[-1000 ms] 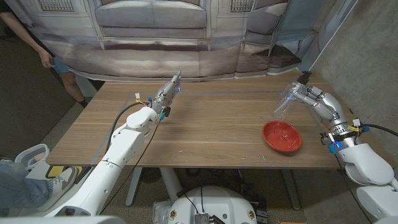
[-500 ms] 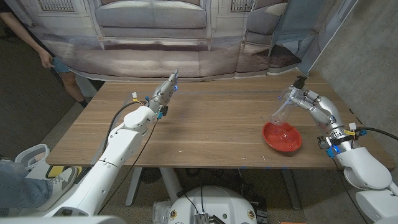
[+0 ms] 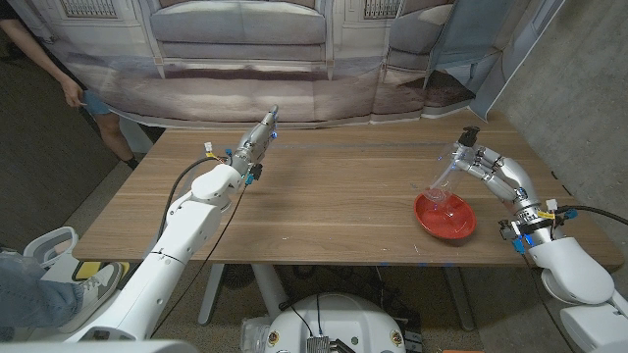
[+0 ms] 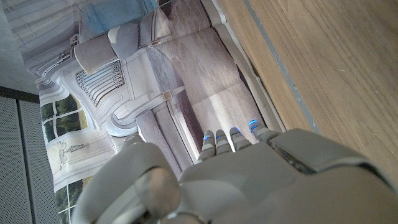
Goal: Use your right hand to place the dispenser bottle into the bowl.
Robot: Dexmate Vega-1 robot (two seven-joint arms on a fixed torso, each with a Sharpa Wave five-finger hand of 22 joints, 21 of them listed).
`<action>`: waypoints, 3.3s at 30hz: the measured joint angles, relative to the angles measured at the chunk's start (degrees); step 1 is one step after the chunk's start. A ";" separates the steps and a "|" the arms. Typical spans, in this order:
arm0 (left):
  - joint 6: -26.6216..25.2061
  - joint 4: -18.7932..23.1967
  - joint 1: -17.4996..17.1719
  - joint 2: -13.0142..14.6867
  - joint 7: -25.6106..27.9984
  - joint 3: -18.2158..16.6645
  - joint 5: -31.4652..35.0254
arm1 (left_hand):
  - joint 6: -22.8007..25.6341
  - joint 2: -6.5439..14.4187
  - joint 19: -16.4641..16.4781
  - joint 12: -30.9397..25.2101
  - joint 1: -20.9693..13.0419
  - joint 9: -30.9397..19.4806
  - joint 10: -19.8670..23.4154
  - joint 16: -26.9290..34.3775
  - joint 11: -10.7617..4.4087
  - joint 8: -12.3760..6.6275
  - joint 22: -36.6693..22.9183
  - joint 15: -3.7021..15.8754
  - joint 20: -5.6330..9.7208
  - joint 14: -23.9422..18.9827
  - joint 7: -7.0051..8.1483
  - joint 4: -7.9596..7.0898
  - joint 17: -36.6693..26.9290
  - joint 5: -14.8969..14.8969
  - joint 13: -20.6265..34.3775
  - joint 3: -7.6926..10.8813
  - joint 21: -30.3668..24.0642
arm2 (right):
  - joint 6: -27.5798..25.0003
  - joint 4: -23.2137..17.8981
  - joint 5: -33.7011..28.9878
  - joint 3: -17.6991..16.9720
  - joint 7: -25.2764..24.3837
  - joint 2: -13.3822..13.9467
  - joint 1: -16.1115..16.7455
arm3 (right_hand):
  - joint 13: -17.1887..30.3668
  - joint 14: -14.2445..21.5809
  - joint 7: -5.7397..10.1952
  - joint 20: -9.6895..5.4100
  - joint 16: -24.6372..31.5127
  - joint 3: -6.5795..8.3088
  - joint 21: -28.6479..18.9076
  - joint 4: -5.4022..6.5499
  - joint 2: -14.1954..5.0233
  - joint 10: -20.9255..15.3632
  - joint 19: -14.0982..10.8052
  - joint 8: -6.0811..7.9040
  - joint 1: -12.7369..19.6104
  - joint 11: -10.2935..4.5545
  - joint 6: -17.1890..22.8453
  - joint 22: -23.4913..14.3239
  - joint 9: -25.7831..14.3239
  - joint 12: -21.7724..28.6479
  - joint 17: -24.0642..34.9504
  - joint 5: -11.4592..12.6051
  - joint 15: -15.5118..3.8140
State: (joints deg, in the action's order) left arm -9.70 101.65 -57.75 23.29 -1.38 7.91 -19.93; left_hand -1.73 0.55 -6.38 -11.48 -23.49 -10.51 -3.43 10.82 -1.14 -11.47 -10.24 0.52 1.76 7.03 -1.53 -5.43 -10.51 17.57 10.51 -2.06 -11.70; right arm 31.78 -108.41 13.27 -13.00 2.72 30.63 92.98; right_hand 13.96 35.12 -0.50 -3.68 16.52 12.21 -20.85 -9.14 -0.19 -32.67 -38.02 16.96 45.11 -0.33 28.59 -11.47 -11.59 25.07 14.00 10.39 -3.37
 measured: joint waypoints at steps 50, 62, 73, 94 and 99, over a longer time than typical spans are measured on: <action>-0.18 2.32 -0.78 0.68 0.35 -0.36 0.29 | 0.00 0.53 0.00 0.00 -0.53 0.00 0.00 0.00 0.00 0.00 0.00 0.00 0.00 0.00 0.00 -0.01 0.00 -0.26 0.00 -0.47 0.00 | 4.63 5.53 -12.63 0.09 -9.07 -6.89 -0.17 | -0.02 1.45 -0.73 0.00 0.01 -0.19 0.00 0.19 0.00 -1.41 0.00 0.00 0.00 0.03 0.73 -0.14 0.01 0.21 0.25 0.23 -0.22; -0.28 3.47 -1.92 1.10 0.90 -0.82 0.01 | 0.00 0.53 0.00 0.00 -0.53 0.00 0.00 0.00 0.00 0.00 0.00 0.00 0.00 0.00 0.00 0.01 0.00 -0.26 0.00 -0.48 0.00 | 4.56 7.44 -14.15 1.28 -11.43 -6.66 -1.20 | 0.36 1.43 -0.71 0.00 0.01 -0.19 0.00 0.19 0.00 -1.41 0.00 -0.02 0.00 0.02 0.71 -0.14 0.02 0.09 0.25 0.18 -0.20; -0.31 3.67 -2.17 1.21 0.94 -0.81 -0.23 | 0.00 0.53 0.00 0.00 -0.53 0.00 0.00 0.00 0.00 0.00 0.00 0.00 0.00 0.00 0.00 0.23 0.00 -0.26 0.00 -0.71 0.00 | 3.82 8.40 -16.40 1.62 -14.44 -6.76 -0.89 | 0.35 1.63 -0.71 0.00 0.01 -0.19 -0.34 0.19 0.00 -1.41 0.00 -0.08 0.00 0.02 0.71 -0.14 -0.02 -0.01 0.24 0.16 -0.01; -0.12 3.24 -1.60 1.06 0.68 -0.07 -0.37 | 0.00 0.76 0.00 0.00 -0.75 0.00 0.00 0.00 0.00 0.00 0.00 0.00 0.00 0.00 0.00 0.00 0.00 -0.26 0.00 -0.93 0.00 | 4.35 10.26 -17.51 3.03 -18.01 -7.18 -1.00 | 0.26 1.83 -1.02 0.00 0.01 0.08 -0.34 -0.08 0.00 -1.41 0.00 -0.56 0.00 0.02 1.03 -0.13 -0.01 0.22 0.52 0.23 -0.20; -0.56 3.95 -1.72 1.18 1.33 0.07 0.21 | 0.00 0.75 0.00 0.00 -0.76 0.00 0.00 0.00 0.00 0.00 0.00 0.00 0.00 0.00 0.00 0.00 0.00 -0.26 0.00 -0.94 0.00 | 4.80 11.44 -17.44 3.87 -18.48 -7.00 -1.52 | 0.27 1.83 -1.02 0.00 0.01 0.08 -0.34 -0.08 0.00 -1.41 0.00 -0.58 0.00 0.02 1.03 -0.13 0.00 0.21 0.52 0.23 -0.20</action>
State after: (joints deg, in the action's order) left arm -10.26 105.59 -59.47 24.47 -0.05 7.98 -19.73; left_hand -1.73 1.30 -6.38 -11.48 -24.24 -10.51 -3.43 10.82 -1.13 -11.47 -10.25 0.52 1.76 7.03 -1.53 -5.44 -10.51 17.31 10.51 -3.00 -11.70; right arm 36.57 -96.97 -4.18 -9.14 -15.76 23.63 91.46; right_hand 14.24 36.95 -1.52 -3.68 16.53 12.29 -21.19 -9.22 -0.20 -34.08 -38.02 16.38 45.11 -0.31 29.62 -11.60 -11.59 25.28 14.52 10.62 -3.57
